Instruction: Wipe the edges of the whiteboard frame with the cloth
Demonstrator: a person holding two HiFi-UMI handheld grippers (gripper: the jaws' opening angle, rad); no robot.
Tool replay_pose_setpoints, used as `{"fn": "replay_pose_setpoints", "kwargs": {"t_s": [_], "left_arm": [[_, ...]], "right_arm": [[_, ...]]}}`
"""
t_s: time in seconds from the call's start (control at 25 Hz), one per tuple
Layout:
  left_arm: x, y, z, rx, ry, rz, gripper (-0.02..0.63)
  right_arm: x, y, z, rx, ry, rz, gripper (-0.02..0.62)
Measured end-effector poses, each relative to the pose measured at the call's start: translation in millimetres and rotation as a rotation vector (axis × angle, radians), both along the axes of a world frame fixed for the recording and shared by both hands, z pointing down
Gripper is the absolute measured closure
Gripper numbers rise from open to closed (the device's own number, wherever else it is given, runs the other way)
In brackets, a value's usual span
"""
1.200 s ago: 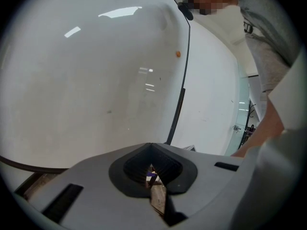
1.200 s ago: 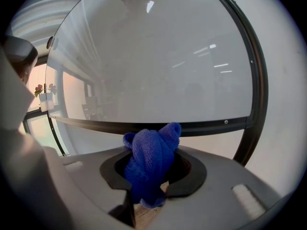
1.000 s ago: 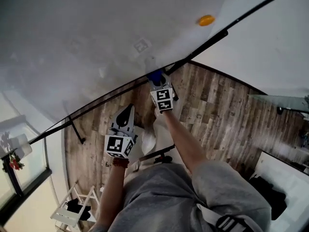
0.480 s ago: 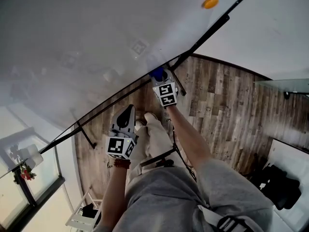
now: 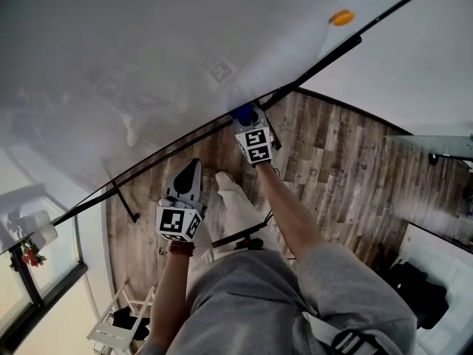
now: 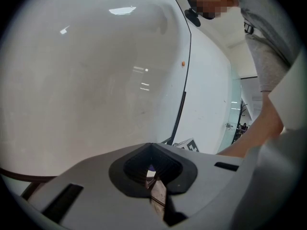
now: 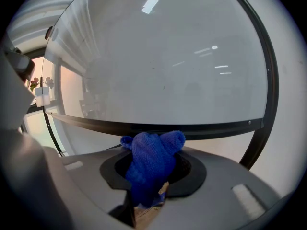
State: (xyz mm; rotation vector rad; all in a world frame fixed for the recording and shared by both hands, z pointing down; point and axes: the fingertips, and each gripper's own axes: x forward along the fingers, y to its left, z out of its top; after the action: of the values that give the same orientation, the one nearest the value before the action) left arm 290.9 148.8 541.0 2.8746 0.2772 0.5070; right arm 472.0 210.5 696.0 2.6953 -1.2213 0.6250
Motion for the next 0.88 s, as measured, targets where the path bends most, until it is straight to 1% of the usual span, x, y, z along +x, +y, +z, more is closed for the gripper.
{"fn": "replay_pose_setpoints", "kwargs": {"t_s": [0.28,0.44,0.72,0.88], "left_arm": [[6.5,-3.0,-10.7,0.019,0.014,0.048,0.597],[2.6,-8.9,-16.4,0.02,0.023,0.049,0.597],[-6.2,-23.0,-18.4,0.026,0.024,0.042,0.597],[-11.8,-36.8,-18.1,0.03,0.026,0.018,0.597]], "right_arm": [[-2.9,-4.9,0.1,-0.008,-0.031,0.003,0.462],[-10.9,-5.7,1.5,-0.023,-0.038,-0.003,0.462],[-21.2,-19.0,1.4,-0.022,-0.05,-0.013,0.462],[-23.8,-25.2,0.7,-0.022,-0.059,0.0,0.462]]}}
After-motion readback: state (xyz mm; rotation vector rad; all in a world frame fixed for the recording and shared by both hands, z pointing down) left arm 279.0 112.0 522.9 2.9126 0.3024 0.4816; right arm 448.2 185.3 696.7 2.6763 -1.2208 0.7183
